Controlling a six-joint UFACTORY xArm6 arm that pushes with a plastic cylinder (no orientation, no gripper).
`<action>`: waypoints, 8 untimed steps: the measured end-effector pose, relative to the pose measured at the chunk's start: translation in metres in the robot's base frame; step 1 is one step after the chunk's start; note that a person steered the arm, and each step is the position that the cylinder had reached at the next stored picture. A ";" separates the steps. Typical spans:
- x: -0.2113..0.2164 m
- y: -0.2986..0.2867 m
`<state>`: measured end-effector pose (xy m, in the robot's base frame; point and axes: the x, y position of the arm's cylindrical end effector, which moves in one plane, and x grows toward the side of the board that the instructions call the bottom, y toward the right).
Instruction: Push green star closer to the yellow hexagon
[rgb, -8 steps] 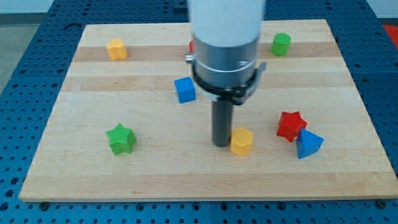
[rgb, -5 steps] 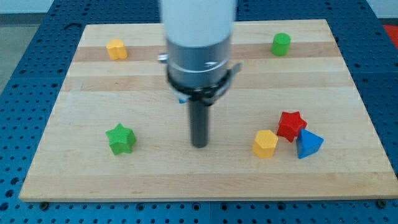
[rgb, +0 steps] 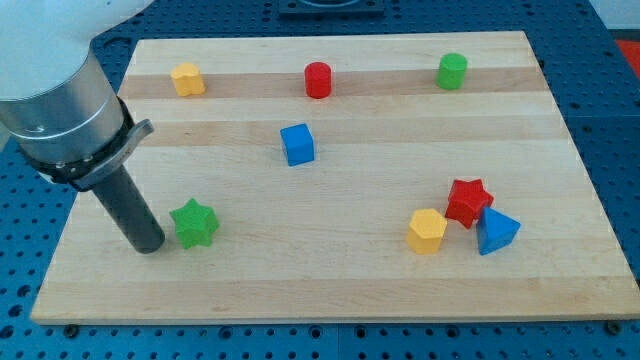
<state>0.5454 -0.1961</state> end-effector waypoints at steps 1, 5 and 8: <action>0.000 0.003; -0.035 0.051; -0.050 0.075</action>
<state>0.4953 -0.1208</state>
